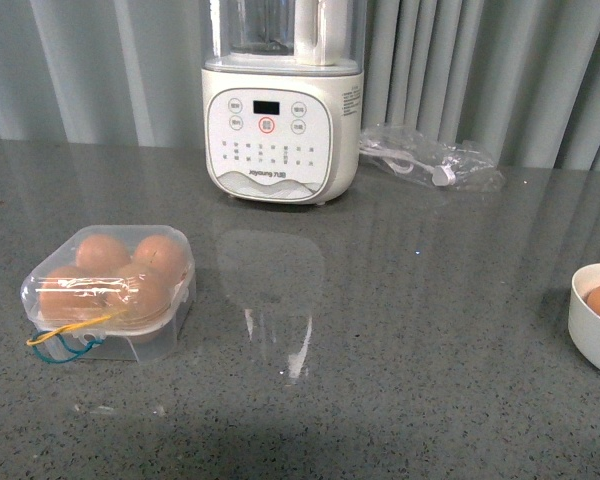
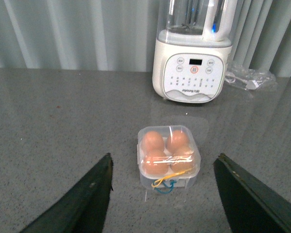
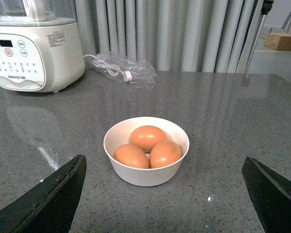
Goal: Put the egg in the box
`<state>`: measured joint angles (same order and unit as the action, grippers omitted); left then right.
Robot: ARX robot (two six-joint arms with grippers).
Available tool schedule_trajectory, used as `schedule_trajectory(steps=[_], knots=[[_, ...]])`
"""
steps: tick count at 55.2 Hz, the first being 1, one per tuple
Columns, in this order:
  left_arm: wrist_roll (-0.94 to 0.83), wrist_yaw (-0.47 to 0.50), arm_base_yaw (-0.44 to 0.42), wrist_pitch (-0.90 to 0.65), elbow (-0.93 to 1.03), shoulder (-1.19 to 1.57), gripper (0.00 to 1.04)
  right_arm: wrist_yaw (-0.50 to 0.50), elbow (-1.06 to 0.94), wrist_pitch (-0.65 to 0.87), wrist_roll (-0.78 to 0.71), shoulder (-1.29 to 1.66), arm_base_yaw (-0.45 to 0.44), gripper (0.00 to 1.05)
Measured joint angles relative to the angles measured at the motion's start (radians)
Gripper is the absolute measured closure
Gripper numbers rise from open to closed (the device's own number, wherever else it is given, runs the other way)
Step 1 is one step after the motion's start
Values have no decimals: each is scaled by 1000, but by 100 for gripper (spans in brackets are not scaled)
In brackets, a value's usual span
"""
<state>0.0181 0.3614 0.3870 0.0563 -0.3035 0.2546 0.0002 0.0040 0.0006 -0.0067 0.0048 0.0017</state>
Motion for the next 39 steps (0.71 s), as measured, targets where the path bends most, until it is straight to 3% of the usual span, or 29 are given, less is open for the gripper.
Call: schedule_trajectory(steps=[16,20,25,39], knots=[[-10,-179,-193,-24,127,-105,100,0,0,0,0,0,0,7],[-11,-208,-222,-26,148,-120,101,0,0,0,0,0,0,7],[-13,-346,-335,-27,170,-143,101,0,0,0,0,0,0,7],[-14,-357,-386,-38,214,-177,101,1,0,0,0,0,0,7]])
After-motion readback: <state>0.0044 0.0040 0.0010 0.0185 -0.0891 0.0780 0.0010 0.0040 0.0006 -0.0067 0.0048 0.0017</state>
